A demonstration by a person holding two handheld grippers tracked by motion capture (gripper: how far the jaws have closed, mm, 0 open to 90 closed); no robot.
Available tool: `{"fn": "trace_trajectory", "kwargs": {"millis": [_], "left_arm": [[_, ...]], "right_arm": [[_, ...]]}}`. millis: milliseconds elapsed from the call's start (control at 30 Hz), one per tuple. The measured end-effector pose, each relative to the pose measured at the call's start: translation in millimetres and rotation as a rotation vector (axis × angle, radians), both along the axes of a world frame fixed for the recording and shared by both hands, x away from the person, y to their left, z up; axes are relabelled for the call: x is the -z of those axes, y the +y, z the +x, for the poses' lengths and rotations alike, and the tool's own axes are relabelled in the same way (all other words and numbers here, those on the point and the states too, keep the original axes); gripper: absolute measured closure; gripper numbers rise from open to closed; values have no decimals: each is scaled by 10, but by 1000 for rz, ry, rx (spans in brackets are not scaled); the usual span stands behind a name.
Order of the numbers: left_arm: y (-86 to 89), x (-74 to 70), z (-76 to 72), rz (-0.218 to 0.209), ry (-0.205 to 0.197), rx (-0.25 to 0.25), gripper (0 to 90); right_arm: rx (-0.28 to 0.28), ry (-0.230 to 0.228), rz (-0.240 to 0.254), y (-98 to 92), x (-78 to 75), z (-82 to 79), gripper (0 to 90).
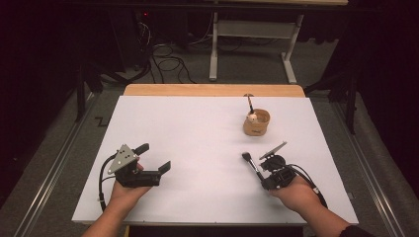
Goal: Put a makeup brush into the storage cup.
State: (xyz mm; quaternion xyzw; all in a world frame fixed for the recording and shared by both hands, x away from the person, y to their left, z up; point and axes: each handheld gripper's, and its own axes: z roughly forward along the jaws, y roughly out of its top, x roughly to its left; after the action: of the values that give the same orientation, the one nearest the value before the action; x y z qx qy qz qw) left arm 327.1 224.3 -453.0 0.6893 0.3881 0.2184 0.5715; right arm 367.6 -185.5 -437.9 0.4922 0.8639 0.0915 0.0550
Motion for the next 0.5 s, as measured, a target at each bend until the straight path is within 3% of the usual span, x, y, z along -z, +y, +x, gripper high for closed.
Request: {"fn": "trace_trajectory", "kwargs": {"millis": [500], "left_arm": [[3, -2, -2, -2, -1, 0, 3]], "right_arm": [[6, -25, -2, -29, -22, 5, 807]]}}
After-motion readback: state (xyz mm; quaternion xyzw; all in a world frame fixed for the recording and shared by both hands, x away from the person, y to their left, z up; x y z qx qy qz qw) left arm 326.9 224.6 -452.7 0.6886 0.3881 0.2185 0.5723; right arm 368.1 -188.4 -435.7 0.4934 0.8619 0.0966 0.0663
